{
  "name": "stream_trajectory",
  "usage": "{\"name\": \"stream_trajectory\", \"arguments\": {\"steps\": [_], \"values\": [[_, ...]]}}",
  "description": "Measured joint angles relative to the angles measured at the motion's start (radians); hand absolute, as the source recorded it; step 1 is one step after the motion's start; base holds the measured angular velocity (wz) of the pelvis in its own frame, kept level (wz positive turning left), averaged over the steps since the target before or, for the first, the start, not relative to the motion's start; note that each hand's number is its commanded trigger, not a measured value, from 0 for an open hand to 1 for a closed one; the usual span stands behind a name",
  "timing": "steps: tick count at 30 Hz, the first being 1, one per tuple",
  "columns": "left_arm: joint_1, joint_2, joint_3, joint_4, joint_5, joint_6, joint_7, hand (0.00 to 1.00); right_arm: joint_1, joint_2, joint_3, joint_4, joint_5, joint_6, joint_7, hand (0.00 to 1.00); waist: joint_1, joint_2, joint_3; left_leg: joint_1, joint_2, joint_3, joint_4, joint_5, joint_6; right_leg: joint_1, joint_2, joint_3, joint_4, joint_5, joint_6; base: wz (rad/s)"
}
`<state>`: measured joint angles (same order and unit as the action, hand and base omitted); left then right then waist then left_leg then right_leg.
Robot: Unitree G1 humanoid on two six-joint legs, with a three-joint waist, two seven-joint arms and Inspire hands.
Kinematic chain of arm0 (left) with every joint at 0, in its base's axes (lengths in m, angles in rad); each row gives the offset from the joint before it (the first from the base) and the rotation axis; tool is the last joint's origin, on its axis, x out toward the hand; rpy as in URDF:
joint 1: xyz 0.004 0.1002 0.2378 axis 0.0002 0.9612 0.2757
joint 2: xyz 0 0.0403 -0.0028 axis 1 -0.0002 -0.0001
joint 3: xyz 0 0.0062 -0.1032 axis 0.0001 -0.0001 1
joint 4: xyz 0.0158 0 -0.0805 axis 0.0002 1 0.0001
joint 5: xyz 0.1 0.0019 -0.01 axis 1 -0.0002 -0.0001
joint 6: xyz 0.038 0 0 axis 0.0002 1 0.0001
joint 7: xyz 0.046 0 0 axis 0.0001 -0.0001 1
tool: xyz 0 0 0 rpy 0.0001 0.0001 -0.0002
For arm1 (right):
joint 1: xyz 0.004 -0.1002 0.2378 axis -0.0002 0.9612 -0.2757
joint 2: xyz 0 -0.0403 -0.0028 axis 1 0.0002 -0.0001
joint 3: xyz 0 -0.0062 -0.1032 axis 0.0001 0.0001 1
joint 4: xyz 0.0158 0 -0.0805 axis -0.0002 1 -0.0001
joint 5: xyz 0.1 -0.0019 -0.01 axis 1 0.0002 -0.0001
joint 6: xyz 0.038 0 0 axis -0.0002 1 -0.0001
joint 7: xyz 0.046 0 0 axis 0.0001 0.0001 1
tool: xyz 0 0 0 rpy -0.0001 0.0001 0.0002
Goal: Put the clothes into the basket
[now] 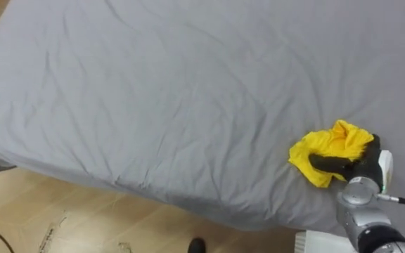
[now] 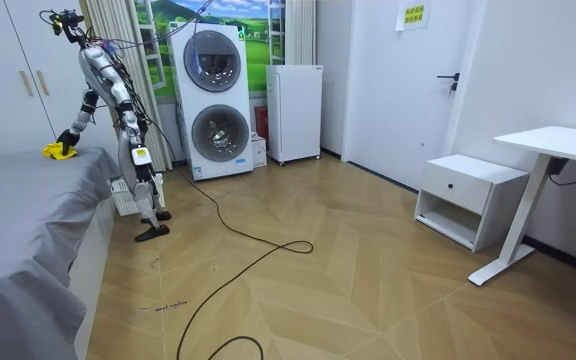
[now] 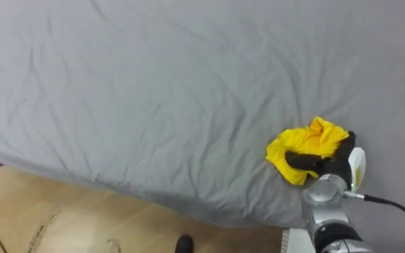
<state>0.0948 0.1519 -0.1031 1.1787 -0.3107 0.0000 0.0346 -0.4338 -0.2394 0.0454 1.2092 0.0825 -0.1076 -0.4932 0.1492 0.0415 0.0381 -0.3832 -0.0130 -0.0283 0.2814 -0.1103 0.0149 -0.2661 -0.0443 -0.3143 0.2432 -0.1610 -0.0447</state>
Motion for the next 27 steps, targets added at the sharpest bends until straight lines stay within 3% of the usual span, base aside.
{"name": "stream_trajectory", "arguments": {"steps": [9,20,27], "values": [[-0.066,0.005,-0.046,0.013,-0.002,0.030,0.001,0.00,-0.005,-0.075,0.034,0.036,-0.044,0.045,0.014,1.00,0.042,0.000,0.0006,-0.026,0.002,0.000,0.008,0.000,0.000,-0.026,-0.004,-0.002,0.011,0.000,-0.001,0.02],[-0.072,0.020,-0.057,0.013,-0.004,0.034,0.005,0.00,0.014,-0.057,0.050,0.058,-0.035,0.066,0.030,1.00,0.036,-0.014,-0.0024,0.032,0.001,0.022,-0.022,0.007,0.000,0.030,-0.003,0.002,-0.023,0.000,0.000,0.00],[-0.054,0.030,-0.054,-0.008,-0.007,0.021,0.025,0.00,0.060,-0.026,0.049,0.058,-0.029,0.088,0.066,1.00,0.012,-0.056,-0.0115,0.128,-0.003,0.071,-0.061,0.007,0.001,0.122,-0.005,0.009,-0.057,-0.009,0.012,0.02]]}}
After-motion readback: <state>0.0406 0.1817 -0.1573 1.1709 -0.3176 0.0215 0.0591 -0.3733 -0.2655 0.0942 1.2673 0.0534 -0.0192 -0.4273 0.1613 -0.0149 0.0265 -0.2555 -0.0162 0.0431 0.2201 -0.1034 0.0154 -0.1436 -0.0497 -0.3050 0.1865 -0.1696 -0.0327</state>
